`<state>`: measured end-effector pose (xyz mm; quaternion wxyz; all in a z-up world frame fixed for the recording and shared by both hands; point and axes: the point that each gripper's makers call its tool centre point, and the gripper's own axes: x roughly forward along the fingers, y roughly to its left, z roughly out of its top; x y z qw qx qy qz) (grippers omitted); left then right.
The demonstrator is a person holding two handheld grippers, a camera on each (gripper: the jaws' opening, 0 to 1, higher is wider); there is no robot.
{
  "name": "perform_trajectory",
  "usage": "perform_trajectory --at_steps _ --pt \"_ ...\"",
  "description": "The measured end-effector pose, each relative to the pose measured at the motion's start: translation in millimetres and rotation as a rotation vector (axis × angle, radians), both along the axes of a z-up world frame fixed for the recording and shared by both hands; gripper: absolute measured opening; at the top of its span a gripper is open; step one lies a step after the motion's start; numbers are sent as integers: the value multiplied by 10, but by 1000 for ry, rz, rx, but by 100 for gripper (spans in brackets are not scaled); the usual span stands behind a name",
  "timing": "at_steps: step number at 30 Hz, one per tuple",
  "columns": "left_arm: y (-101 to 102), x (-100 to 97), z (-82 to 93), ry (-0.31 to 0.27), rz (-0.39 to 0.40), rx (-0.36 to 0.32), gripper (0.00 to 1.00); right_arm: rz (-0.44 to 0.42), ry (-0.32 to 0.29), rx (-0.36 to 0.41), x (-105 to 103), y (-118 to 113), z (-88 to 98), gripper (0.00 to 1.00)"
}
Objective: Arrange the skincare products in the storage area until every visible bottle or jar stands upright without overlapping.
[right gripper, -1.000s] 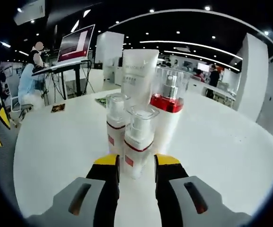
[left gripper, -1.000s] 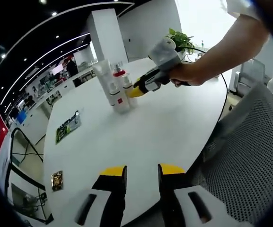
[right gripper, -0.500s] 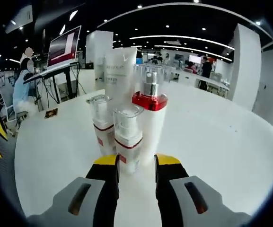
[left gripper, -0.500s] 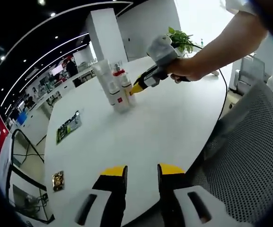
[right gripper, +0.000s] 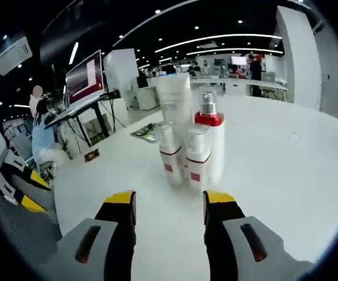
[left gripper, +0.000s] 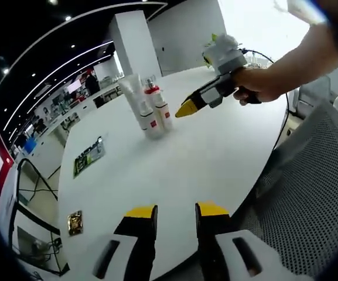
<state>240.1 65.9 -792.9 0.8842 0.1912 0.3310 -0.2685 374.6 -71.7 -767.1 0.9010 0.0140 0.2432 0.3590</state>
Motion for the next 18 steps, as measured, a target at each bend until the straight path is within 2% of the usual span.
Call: perform_trajectory --at_steps 4,6,8,9,12,14,16,17,18 --pt "-17 -3 42 -15 -2 -4 27 31 -26 27 -313 4 236 46" --pt "-36 5 69 -31 -9 -8 27 43 -7 47 -486 -10 321 47" --pt "-30 8 65 -25 -5 -11 27 92 -4 48 -729 -4 402 50" --pt "-31 10 73 -23 -3 -19 27 112 -17 2 -845 -53 401 50" --pt "-20 48 102 -20 15 -42 29 139 -29 -51 -1060 -87 386 49" --pt "5 60 98 35 71 -97 30 129 -35 -57 -1143 -120 340 48" --pt "31 133 138 41 99 -130 33 96 -30 -33 -1161 -129 286 48" --pt "18 180 171 43 120 -167 38 103 -25 -60 -1165 -130 239 48" --pt "-7 219 192 38 109 -188 40 107 -63 -157 -1115 -212 202 48"
